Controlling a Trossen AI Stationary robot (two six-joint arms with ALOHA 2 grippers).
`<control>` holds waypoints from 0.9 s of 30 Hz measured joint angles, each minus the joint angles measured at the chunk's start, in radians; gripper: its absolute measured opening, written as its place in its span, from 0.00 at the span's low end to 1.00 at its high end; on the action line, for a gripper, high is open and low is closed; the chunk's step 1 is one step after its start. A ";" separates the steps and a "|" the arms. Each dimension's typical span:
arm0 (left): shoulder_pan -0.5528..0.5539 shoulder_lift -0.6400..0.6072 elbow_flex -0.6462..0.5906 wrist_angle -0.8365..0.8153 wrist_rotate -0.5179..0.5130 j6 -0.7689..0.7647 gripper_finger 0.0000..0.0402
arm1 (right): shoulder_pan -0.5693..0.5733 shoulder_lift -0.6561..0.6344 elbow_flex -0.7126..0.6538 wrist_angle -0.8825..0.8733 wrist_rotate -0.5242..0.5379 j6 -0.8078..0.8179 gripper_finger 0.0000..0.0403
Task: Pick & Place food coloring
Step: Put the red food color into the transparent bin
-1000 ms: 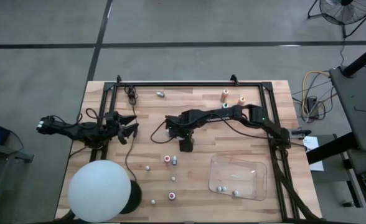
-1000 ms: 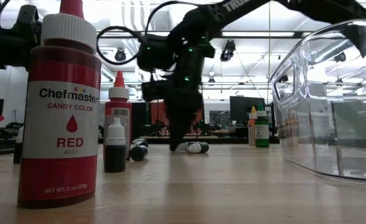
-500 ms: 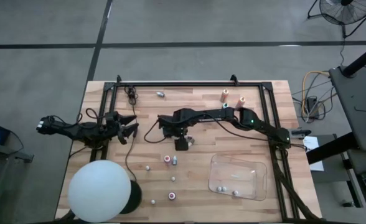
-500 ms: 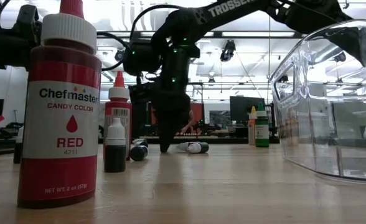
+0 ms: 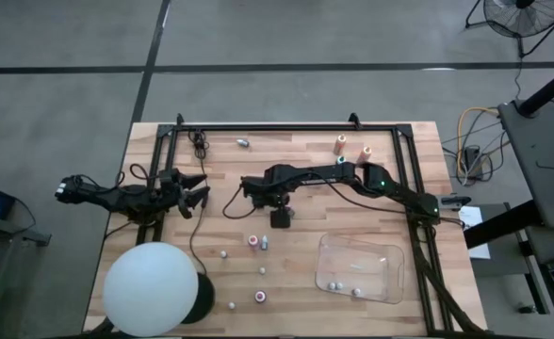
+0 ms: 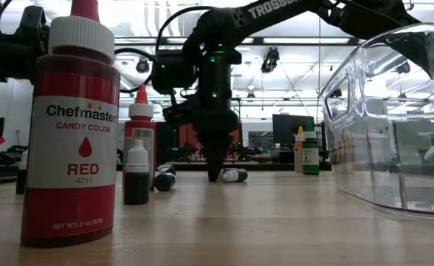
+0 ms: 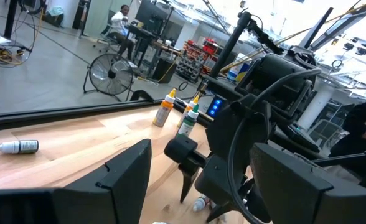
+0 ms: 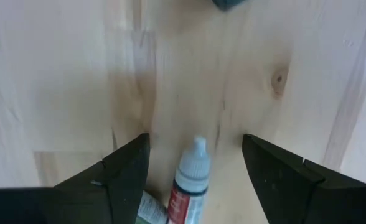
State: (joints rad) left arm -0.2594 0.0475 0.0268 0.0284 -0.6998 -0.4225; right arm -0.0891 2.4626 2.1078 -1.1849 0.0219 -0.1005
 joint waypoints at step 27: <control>0.000 0.000 0.000 0.000 0.000 0.000 0.61 | -0.005 0.000 -0.007 -0.043 0.003 -0.005 0.31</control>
State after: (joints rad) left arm -0.2595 0.0475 0.0268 0.0284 -0.7001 -0.4225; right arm -0.0944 2.4626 2.1004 -1.2282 0.0254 -0.1054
